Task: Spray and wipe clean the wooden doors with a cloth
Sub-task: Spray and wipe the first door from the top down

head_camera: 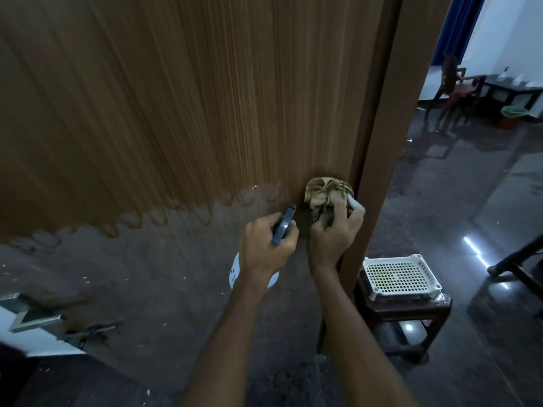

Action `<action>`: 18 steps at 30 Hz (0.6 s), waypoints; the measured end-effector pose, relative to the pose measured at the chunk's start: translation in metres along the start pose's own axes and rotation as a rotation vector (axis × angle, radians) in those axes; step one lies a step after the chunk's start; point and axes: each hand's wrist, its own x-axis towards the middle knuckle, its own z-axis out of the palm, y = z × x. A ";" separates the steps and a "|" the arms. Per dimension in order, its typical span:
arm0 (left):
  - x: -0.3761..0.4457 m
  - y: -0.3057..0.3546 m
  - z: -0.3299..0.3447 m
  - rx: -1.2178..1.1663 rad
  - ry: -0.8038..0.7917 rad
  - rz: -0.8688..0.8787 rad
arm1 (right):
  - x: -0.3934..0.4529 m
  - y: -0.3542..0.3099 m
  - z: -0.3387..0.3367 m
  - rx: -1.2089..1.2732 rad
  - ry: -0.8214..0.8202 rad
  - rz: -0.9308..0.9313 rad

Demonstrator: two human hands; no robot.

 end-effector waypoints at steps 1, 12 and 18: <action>0.001 -0.001 0.000 -0.002 -0.001 0.000 | -0.010 0.008 0.000 -0.003 -0.006 0.038; 0.000 -0.007 -0.012 -0.039 0.075 0.043 | -0.024 -0.025 0.007 0.006 -0.228 -0.113; 0.006 -0.005 -0.030 -0.024 0.099 0.063 | -0.093 0.019 0.006 -0.089 -0.441 -0.107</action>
